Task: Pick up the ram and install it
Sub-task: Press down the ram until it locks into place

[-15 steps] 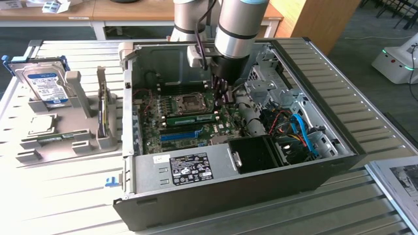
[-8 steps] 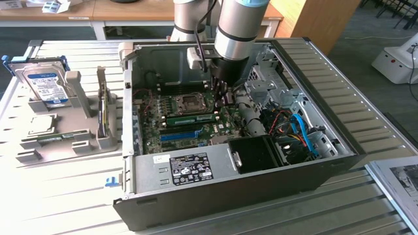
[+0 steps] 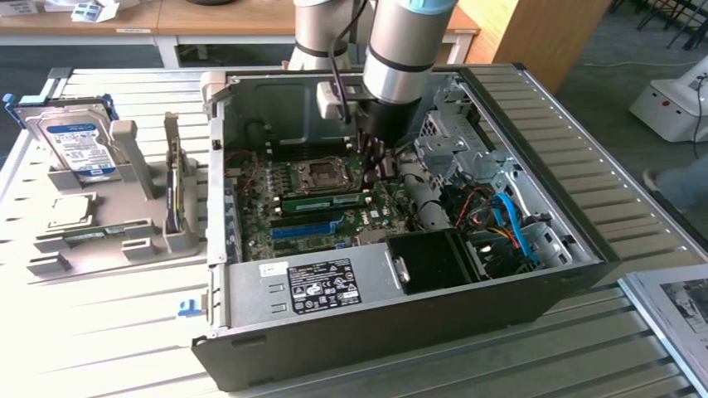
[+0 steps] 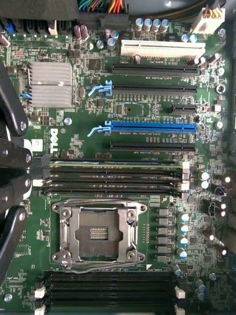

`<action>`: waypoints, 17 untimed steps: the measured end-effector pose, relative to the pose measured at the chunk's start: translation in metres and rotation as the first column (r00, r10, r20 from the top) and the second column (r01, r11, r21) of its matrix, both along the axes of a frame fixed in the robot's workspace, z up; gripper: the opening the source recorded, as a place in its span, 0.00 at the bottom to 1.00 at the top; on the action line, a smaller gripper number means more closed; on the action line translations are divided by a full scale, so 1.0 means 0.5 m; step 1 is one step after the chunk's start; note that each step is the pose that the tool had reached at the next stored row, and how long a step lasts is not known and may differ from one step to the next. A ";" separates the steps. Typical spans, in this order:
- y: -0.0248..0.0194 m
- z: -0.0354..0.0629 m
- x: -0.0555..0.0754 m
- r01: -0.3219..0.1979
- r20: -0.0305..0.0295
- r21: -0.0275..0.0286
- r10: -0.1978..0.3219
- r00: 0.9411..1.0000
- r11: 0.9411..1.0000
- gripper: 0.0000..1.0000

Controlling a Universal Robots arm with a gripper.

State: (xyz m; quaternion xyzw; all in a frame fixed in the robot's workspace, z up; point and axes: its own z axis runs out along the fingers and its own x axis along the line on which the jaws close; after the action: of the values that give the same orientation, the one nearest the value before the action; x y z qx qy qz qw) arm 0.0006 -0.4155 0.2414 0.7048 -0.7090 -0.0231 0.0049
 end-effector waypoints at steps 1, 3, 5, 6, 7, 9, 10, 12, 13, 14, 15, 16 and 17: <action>0.0000 -0.001 0.000 0.000 0.000 0.000 0.000 1.000 1.000 0.10; 0.0000 -0.004 0.000 0.000 0.000 0.000 0.000 1.000 1.000 0.10; 0.0000 -0.007 0.000 0.000 0.000 0.000 0.000 1.000 1.000 0.10; 0.0000 -0.008 0.000 0.000 0.000 0.000 0.000 1.000 1.000 0.10; 0.0000 -0.009 0.000 0.000 0.000 0.000 0.000 1.000 1.000 0.10; -0.0001 -0.011 0.000 0.000 0.000 0.000 0.000 1.000 1.000 0.10; -0.0001 -0.011 0.000 0.000 0.000 0.000 0.000 1.000 1.000 0.10; -0.0001 -0.011 0.000 0.000 0.000 0.000 0.000 1.000 1.000 0.10; -0.0001 -0.011 0.000 0.000 0.000 0.000 0.000 1.000 1.000 0.10; 0.0000 -0.011 0.001 0.000 0.000 0.000 0.000 1.000 1.000 0.10; 0.0000 -0.011 0.003 0.000 0.000 0.000 0.000 1.000 1.000 0.10; 0.0000 -0.011 0.004 0.000 0.000 0.000 0.000 1.000 1.000 0.10; 0.0000 -0.011 0.004 0.000 0.000 0.000 0.000 1.000 1.000 0.10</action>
State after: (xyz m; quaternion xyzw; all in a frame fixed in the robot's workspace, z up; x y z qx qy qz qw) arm 0.0026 -0.4155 0.2359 0.7048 -0.7090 -0.0231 0.0049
